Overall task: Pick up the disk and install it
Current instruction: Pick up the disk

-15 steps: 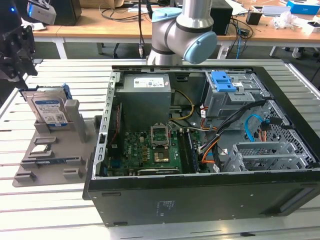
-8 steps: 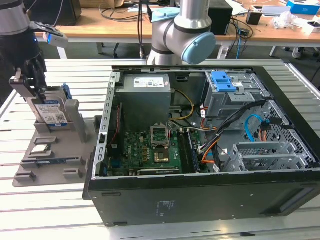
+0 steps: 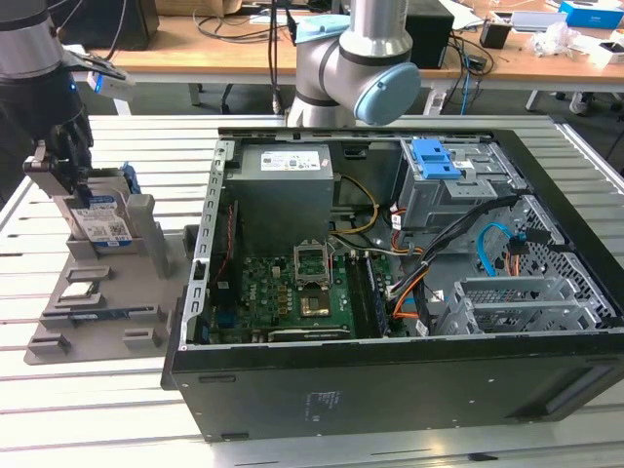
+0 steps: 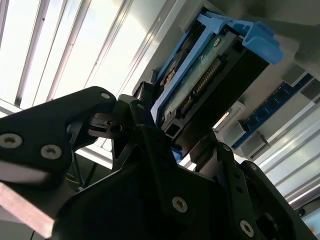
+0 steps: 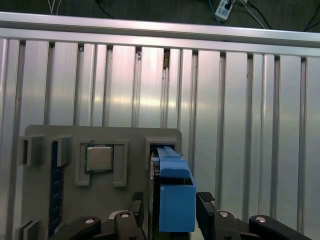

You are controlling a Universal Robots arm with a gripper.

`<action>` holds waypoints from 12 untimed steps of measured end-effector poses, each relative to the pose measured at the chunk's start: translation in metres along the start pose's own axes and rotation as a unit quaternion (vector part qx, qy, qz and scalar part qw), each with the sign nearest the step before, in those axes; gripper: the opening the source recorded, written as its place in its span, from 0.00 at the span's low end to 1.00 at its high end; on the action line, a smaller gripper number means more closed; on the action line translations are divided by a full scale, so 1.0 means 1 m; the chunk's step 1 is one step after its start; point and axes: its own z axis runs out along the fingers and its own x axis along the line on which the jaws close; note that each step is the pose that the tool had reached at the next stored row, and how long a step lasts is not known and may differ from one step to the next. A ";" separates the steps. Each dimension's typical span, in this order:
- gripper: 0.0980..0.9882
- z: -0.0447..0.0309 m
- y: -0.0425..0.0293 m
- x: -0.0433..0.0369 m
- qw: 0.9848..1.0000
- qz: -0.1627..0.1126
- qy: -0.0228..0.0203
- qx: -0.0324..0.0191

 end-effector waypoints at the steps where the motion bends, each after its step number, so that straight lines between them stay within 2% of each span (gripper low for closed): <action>1: 0.50 0.0003 -0.0004 0.0001 1.000 0.000 0.000 0.000; 9: 0.48 0.0002 -0.0005 0.0001 1.000 0.000 0.000 0.000; 10: 0.34 0.0002 -0.0005 0.0001 1.000 0.000 0.000 0.000; 12: 0.30 0.0003 -0.0005 0.0001 1.000 0.000 0.000 0.000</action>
